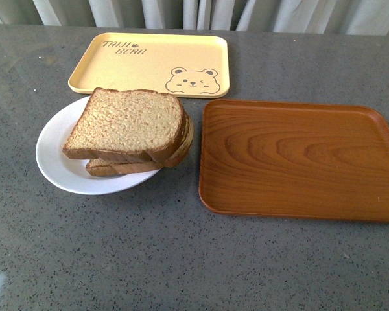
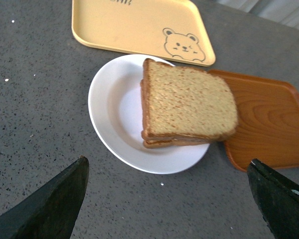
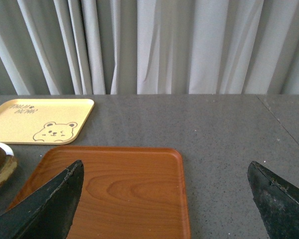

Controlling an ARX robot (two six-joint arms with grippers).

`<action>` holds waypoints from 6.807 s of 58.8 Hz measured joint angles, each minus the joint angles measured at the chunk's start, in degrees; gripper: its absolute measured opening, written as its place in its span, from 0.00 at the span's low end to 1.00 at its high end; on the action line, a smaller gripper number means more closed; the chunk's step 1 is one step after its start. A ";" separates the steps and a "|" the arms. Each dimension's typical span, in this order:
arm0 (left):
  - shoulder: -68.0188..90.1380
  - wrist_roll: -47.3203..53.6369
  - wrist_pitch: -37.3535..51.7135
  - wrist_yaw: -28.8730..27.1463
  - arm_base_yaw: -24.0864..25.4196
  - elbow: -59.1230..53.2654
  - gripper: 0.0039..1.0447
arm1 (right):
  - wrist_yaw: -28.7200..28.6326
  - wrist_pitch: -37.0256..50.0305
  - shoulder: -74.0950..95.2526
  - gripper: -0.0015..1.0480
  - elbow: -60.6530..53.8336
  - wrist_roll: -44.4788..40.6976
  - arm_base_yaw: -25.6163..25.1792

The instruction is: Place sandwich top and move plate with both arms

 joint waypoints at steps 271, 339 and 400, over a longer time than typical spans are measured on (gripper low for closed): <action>43.06 -46.97 17.55 9.11 -4.42 18.67 0.02 | -0.02 0.00 0.00 0.91 0.00 0.00 -0.02; 64.54 -50.07 6.32 8.94 -10.67 58.36 0.02 | -0.02 0.00 0.00 0.91 -0.02 0.00 -0.02; 76.61 -45.70 -4.96 8.92 -8.83 77.70 0.02 | -0.02 0.00 0.00 0.91 0.00 0.00 -0.02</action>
